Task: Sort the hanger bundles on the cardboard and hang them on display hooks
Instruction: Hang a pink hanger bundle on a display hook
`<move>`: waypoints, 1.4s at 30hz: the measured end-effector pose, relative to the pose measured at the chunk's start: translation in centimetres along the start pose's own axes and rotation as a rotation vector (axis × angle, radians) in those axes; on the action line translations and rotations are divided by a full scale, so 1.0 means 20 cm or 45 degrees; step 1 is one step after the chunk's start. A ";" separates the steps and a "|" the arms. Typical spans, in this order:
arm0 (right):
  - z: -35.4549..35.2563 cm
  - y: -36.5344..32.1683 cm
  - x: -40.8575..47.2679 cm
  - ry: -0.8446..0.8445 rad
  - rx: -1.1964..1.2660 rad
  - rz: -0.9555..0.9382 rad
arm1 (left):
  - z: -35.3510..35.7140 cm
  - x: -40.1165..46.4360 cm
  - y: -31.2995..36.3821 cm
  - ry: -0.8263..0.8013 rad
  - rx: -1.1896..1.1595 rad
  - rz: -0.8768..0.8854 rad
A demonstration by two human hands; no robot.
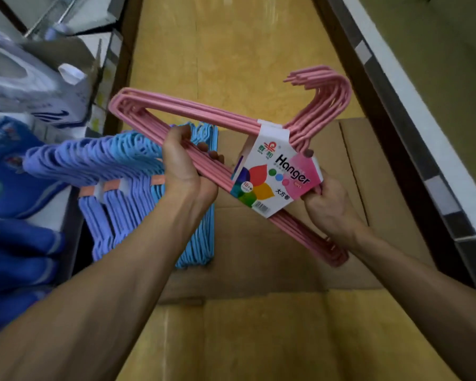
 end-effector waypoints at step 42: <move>-1.68 -4.66 -0.94 -0.090 -0.148 -0.959 | 1.88 -3.28 3.31 0.049 -0.419 0.796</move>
Point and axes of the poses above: each hand's wrist, its own x-axis towards the middle knuckle, its own z-axis out of the palm, y = z × x, the point moved 10 cm from there along x, towards the middle knuckle, and after that the axes turned 1 degree about z, right-handed, at the moved point
